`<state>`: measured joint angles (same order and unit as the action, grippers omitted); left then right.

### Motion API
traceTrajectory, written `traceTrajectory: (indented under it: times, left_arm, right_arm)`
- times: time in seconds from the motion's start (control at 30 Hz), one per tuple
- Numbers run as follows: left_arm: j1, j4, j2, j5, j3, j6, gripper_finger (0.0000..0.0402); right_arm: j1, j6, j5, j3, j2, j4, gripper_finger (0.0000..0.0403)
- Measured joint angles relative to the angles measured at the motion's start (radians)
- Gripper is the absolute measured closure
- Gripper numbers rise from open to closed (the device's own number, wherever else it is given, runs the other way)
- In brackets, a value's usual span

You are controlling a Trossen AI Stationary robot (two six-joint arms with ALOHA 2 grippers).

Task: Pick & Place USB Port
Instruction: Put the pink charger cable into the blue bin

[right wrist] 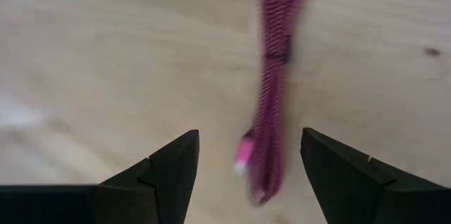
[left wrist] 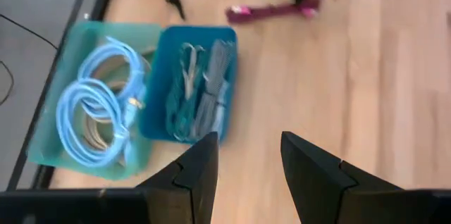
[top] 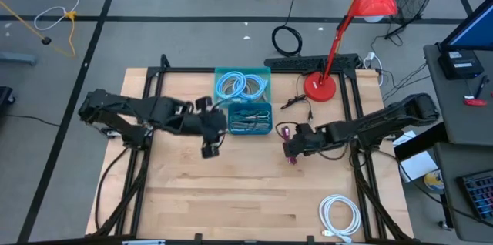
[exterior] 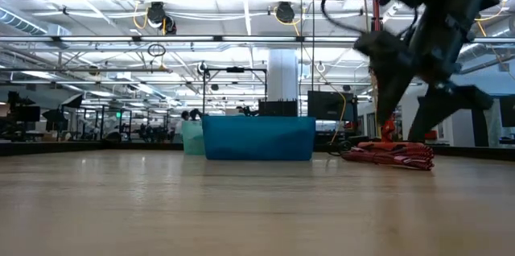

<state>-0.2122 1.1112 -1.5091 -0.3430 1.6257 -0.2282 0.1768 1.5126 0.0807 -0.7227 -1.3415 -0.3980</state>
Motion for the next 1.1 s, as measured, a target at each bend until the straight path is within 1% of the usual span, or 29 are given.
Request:
traceTrajectory:
  times: [0.1, 0.2, 0.3, 0.5, 0.67, 0.87, 0.9, 0.93, 1.1]
  left_arm:
    - [-0.072, 0.042, -0.001, -0.017, 0.000, -0.043, 0.0243]
    - [-0.151, 0.084, 0.000, -0.092, 0.000, -0.090, 0.0243]
    - [-0.222, 0.129, -0.001, -0.156, -0.001, -0.146, 0.0243]
    - [-0.300, 0.167, -0.001, -0.179, -0.021, -0.252, 0.0243]
    - [-0.350, 0.233, 0.008, -0.241, -0.041, -0.354, 0.0243]
    - [-0.374, 0.261, 0.007, -0.273, -0.068, -0.422, 0.0243]
    - [-0.375, 0.262, 0.007, -0.272, -0.077, -0.430, 0.0243]
    - [-0.374, 0.263, 0.006, -0.271, -0.084, -0.437, 0.0243]
    - [-0.373, 0.278, 0.006, -0.272, -0.109, -0.470, 0.0243]
  right_arm:
    - [-0.015, 0.017, 0.017, -0.009, -0.062, -0.001, 0.0166]
    - [-0.026, 0.008, 0.028, -0.032, -0.120, -0.008, 0.0172]
    - [-0.032, -0.002, 0.068, -0.060, -0.178, -0.011, 0.0187]
    - [-0.032, -0.007, 0.092, -0.124, -0.285, -0.009, 0.0225]
    - [-0.028, -0.007, 0.098, -0.166, -0.363, -0.064, 0.0279]
    - [-0.014, -0.023, 0.114, -0.217, -0.371, -0.108, 0.0375]
    - [-0.012, -0.035, 0.121, -0.224, -0.365, -0.113, 0.0384]
    - [-0.012, -0.046, 0.122, -0.231, -0.360, -0.118, 0.0389]
    - [-0.006, -0.084, 0.109, -0.315, -0.313, -0.145, 0.0381]
